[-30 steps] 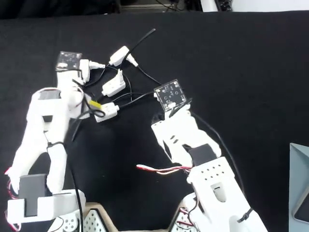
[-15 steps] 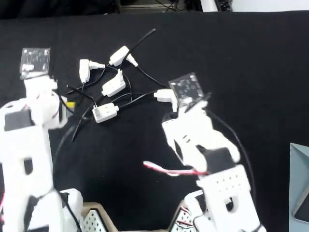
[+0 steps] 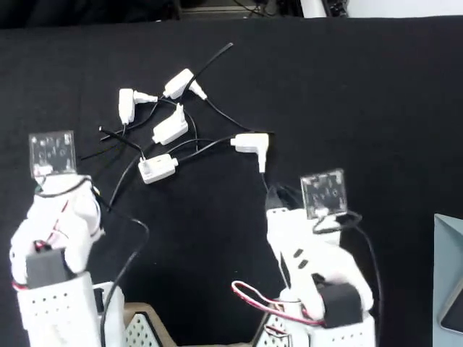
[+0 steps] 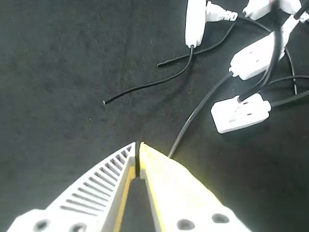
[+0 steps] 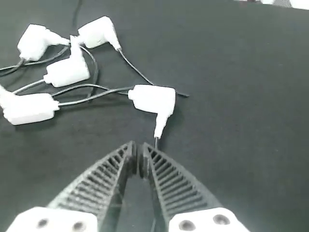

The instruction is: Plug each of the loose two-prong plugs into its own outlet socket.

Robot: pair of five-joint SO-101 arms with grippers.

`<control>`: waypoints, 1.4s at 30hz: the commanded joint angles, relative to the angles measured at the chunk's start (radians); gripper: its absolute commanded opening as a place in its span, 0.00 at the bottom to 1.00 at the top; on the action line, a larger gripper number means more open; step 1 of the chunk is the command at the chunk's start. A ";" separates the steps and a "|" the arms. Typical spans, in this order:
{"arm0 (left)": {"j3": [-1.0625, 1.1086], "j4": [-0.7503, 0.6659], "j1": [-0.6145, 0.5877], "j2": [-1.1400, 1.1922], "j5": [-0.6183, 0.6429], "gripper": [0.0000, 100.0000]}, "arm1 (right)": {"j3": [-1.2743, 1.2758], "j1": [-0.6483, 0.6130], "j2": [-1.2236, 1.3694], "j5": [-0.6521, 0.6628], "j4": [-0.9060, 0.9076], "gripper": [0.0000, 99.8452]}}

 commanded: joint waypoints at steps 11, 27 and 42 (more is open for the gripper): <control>0.516 -0.221 0.114 -0.388 0.012 0.03 | 0.214 0.023 -0.091 -0.011 -0.008 0.01; 0.578 -0.091 0.163 -0.400 0.014 0.03 | 0.277 0.025 -0.088 -0.009 0.048 0.01; 0.578 0.023 0.165 -0.400 0.008 0.03 | 0.277 0.025 -0.088 -0.009 0.144 0.01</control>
